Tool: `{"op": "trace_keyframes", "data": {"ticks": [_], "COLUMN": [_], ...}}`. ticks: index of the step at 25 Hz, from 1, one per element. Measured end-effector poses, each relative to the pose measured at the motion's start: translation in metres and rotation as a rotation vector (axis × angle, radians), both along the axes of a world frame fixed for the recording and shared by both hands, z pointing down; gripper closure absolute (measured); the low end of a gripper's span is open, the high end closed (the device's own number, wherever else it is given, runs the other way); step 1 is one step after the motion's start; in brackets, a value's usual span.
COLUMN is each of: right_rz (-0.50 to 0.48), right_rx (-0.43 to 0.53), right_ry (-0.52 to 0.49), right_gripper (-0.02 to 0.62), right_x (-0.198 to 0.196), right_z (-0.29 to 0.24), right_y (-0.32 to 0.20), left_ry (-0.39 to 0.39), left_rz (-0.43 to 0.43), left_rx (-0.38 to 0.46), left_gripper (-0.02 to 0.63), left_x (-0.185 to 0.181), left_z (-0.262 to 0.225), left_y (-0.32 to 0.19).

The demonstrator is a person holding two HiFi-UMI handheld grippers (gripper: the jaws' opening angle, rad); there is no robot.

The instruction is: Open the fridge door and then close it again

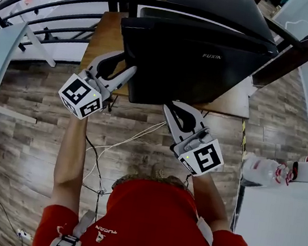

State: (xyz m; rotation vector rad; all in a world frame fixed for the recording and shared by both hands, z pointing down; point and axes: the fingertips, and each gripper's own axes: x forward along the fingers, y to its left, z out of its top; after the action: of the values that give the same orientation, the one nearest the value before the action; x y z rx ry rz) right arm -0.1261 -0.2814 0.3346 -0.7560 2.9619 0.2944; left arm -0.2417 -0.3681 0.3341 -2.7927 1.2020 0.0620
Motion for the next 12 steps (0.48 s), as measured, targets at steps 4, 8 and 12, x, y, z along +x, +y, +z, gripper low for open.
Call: {"op": "trace_keyframes", "data": {"ticks": [4, 8, 12], "right_rz": [0.016, 0.039, 0.052], "right_rx": [0.001, -0.007, -0.017], "right_ry": [-0.013, -0.026, -0.043], "right_gripper": [0.571, 0.571, 0.571], "right_x": [0.006, 0.013, 0.015], "right_z": [0.0, -0.003, -0.002], "right_y": [0.018, 0.031, 0.039], "left_ry": [-0.007, -0.016, -0.015], "left_rz": [-0.047, -0.088, -0.104], "left_rx": [0.015, 0.012, 0.003], "left_gripper": [0.431, 0.434, 0.442], "left_x": [0.01, 0.019, 0.027], "left_z": [0.001, -0.001, -0.003], "left_y": [0.029, 0.051, 0.069]}}
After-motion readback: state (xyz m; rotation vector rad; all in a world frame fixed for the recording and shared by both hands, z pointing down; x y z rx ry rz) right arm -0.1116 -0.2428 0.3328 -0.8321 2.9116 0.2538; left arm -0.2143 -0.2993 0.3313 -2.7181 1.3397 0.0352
